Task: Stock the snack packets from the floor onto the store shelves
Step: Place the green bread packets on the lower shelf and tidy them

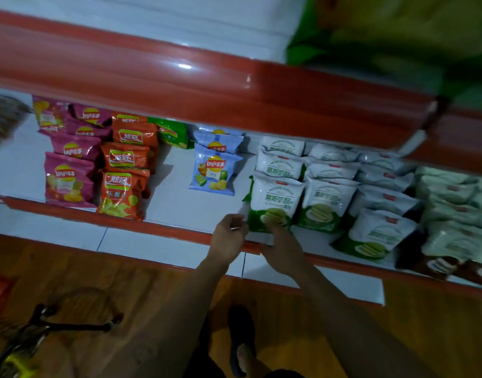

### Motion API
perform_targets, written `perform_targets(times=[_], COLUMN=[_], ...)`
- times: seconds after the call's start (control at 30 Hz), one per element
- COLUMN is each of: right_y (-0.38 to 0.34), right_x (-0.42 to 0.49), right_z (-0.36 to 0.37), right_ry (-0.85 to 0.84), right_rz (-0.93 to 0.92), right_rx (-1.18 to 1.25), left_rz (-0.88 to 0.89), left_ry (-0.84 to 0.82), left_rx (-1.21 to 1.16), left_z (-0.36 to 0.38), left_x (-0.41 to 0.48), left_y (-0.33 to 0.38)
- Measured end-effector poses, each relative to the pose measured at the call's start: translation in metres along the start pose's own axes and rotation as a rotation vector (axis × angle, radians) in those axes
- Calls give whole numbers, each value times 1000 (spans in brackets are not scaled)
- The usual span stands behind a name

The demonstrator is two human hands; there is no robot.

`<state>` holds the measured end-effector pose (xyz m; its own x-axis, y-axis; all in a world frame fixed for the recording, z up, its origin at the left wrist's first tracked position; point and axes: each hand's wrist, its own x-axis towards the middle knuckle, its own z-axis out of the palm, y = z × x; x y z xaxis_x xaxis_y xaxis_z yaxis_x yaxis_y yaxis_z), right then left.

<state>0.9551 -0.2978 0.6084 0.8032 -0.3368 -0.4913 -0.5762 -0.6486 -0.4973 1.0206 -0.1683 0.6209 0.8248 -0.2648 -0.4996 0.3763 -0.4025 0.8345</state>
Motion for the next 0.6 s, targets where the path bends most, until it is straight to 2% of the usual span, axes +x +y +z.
perform_targets(times=[0.07, 0.2, 0.43, 0.6], right_y=[-1, 8, 52, 78], right_x=[1, -7, -18, -6], right_z=[-11, -24, -33, -63], right_ry=[-33, 21, 92, 118], right_rz=[-54, -95, 56, 62], right_rx=[12, 58, 72, -88], left_rz=[-6, -18, -181, -106], left_ry=[-3, -35, -236, -290], left_rx=[27, 92, 108, 255], left_z=[6, 14, 42, 65], left_x=[-4, -17, -23, -10], left_y=[3, 5, 16, 27])
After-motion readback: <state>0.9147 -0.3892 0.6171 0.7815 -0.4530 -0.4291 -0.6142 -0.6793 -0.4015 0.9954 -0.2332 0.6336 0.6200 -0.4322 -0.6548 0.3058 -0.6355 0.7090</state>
